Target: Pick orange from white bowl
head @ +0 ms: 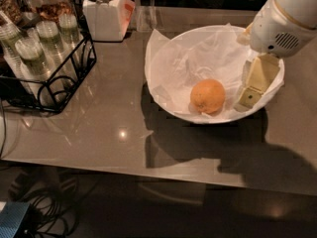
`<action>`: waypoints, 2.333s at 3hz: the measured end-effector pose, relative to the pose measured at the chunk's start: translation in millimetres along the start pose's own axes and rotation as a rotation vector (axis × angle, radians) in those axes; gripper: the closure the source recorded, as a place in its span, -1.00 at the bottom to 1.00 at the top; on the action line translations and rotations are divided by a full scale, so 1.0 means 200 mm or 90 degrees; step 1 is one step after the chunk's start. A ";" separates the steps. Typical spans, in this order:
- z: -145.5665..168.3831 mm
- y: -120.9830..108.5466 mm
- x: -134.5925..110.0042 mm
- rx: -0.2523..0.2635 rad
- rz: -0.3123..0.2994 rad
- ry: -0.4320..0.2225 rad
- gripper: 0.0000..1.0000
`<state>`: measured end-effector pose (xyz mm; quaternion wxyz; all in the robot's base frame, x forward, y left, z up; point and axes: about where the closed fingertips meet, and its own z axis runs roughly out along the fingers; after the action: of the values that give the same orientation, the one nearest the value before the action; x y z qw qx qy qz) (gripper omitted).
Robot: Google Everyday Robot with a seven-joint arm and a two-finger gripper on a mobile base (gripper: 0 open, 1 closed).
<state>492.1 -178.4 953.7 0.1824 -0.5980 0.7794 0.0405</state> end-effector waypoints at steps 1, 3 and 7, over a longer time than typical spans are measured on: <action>0.01 0.00 0.00 -0.001 0.000 0.000 -1.00; 0.02 -0.01 -0.01 -0.004 0.001 -0.004 -0.68; 0.27 -0.11 -0.13 -0.073 0.002 -0.048 -0.70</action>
Offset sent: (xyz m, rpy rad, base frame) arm 0.0008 0.0002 -0.0010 0.0009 0.0013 0.0002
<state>531.3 -145.9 915.1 0.1773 -0.6040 0.7694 0.1081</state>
